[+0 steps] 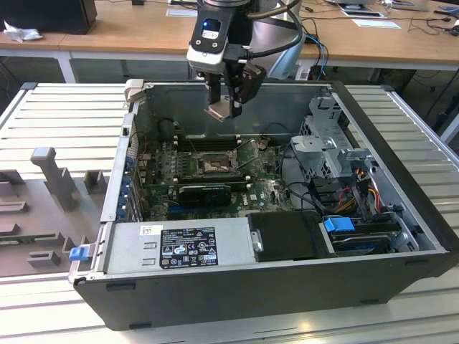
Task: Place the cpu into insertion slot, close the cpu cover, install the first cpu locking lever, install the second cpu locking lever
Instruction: 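Place the cpu into insertion slot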
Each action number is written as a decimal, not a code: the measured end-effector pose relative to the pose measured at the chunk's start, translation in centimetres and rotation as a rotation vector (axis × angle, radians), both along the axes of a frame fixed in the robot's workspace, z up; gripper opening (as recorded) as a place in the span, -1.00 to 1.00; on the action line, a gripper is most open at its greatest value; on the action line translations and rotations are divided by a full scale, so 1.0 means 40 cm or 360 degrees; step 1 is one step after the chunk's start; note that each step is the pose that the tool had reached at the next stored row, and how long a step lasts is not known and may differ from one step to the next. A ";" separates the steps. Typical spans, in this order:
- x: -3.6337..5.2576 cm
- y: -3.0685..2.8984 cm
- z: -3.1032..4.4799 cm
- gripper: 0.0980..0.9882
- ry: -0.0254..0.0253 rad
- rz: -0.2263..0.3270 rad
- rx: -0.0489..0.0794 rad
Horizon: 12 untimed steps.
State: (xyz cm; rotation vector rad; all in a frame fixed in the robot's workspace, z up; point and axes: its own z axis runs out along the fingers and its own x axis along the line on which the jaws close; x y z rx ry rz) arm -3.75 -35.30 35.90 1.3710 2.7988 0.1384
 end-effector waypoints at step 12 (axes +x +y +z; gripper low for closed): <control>0.000 0.000 0.000 -0.03 0.00001 -0.0131 0.0000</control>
